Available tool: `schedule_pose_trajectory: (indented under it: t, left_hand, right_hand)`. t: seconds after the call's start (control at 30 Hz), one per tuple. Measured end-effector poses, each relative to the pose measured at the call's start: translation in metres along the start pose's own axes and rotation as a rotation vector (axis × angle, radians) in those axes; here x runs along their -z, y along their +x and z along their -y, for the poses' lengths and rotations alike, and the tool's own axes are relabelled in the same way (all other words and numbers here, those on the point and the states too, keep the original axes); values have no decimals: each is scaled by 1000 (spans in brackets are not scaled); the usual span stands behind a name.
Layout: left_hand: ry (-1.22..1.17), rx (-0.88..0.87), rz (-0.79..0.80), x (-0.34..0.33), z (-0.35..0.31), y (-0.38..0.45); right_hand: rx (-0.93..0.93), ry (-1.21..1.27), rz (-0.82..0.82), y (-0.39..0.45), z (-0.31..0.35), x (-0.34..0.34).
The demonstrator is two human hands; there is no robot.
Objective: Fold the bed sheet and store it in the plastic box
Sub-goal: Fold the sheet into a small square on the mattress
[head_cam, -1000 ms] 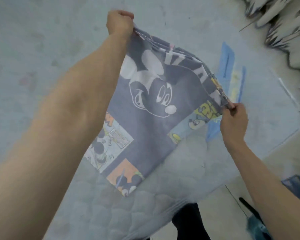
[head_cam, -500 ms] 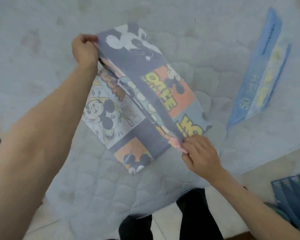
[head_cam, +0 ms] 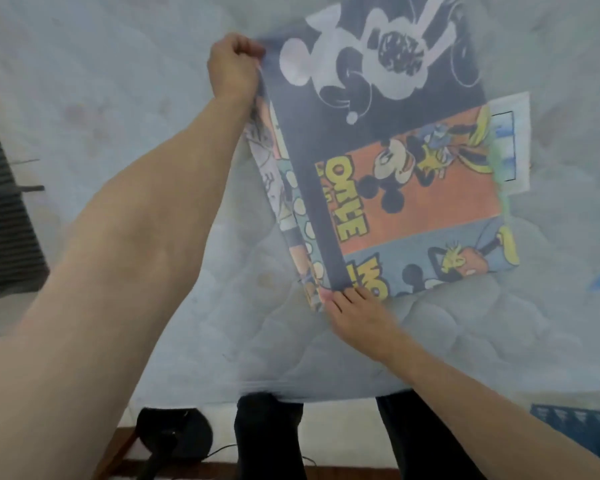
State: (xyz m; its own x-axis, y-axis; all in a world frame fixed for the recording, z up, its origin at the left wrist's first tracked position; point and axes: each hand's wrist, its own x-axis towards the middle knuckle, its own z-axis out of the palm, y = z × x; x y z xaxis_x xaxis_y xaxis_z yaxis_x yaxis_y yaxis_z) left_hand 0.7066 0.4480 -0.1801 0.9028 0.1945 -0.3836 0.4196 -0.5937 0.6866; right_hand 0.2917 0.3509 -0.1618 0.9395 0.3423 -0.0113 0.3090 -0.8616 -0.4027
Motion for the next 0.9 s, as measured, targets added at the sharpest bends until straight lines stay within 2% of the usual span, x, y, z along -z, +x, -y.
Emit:
schedule_pose_trajectory:
  t: [0.1, 0.17, 0.33, 0.5, 0.57, 0.63, 0.67, 0.7, 0.73, 0.77, 0.83, 0.87, 0.9]
  left_hand:
    - [-67, -102, -127, 15, 9, -11]
    - [-64, -125, -127, 22, 20, -15]
    - [-20, -34, -27, 25, 51, -4]
    - [8, -113, -43, 28, 56, -4]
    - [97, -136, -94, 26, 55, -10]
    - [341, -171, -261, 17, 51, -35]
    - [427, -235, -291, 9, 50, -58]
    - [458, -353, -244, -2, 51, -89]
    - [459, -500, -135, -15, 56, -127]
    - [452, -631, 5, -29, 65, -170]
    - [520, -776, 265, -53, 92, -258]
    - [594, -819, 367, -65, 107, -294]
    - [681, -858, 448, -74, 124, -322]
  right_hand:
    - [90, 102, -73, -1, 18, -5]
    - [110, 118, -54, -3, 28, -5]
    - [20, -99, 193, 4, 25, -24]
    - [24, -165, 317, 14, 36, -35]
    - [-28, -116, 343, 15, 39, -31]
    - [-93, 19, 307, 10, 33, -24]
    - [-148, 105, 262, 5, 28, -18]
    - [-255, 191, 186, -2, 20, -10]
    - [-435, 287, 95, -12, 11, -2]
    - [-694, 392, -4, -24, -2, 8]
    - [-1239, 535, -227, -55, -36, 28]
    - [-1381, 543, -299, -74, -54, 35]
    - [-1407, 496, -307, -90, -68, 38]
